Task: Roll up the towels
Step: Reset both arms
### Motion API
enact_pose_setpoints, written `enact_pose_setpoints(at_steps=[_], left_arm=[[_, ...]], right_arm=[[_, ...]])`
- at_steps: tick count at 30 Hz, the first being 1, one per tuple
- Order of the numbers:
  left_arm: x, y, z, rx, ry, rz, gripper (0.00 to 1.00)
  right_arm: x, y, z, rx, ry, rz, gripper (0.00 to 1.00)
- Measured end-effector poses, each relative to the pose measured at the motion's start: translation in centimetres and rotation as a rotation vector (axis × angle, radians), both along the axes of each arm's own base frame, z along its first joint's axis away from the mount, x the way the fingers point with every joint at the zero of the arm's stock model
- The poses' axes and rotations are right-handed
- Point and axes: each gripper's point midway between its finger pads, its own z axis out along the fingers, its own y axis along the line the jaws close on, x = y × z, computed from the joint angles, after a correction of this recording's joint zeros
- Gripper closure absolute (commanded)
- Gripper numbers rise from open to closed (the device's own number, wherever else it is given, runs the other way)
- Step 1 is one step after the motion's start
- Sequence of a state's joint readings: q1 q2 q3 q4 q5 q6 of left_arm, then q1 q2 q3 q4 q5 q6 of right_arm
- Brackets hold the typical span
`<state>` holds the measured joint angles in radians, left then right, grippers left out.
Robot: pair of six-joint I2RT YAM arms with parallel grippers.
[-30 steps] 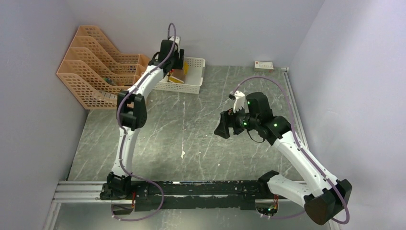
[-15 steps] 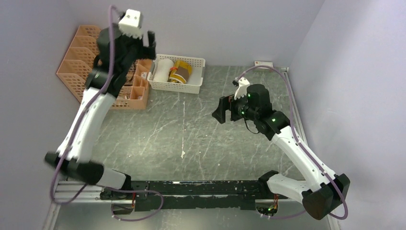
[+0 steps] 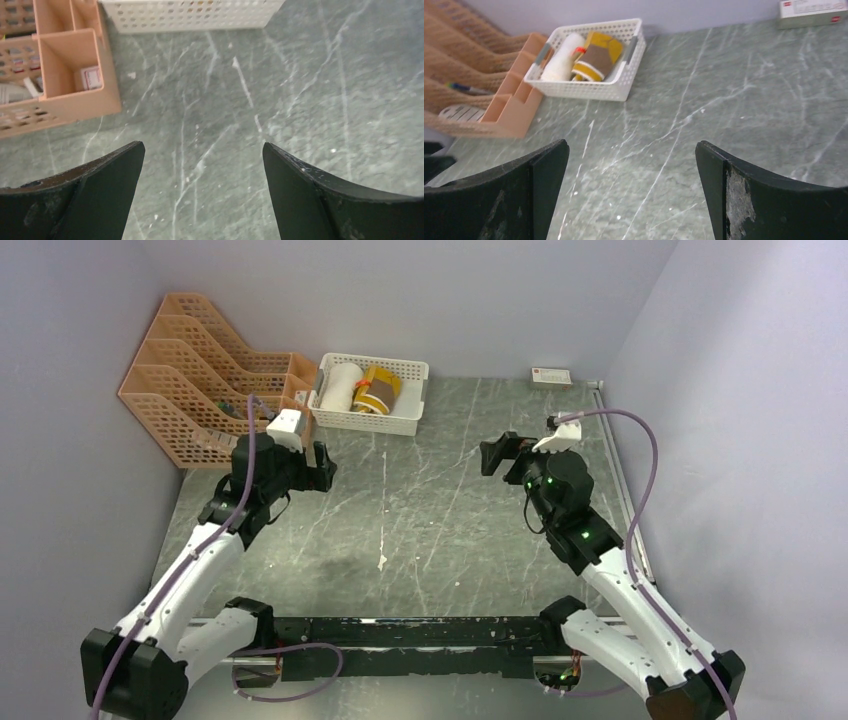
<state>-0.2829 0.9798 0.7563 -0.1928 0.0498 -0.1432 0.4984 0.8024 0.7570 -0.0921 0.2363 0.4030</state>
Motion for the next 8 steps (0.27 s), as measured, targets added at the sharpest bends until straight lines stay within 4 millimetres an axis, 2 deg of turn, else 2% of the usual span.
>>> enact_pose_setpoints(at_steps=[2,4,8], left_arm=[[-0.4,-0.4,0.7,-0.037,-0.019,-0.012,0.00],[-0.4,-0.8,2.7,-0.076,-0.082,-0.023,0.00],[-0.1,-1.2,4.1,-0.103,-0.116,-0.033,0.00]], right_arm=[[0.7,-0.7,0.3,-0.008,-0.015,-0.050,0.00],[1.0,-1.2,0.2,-0.024,-0.018,-0.081,0.00],[1.2,-1.8,0.7,-0.046,-0.043,-0.109,0.00]])
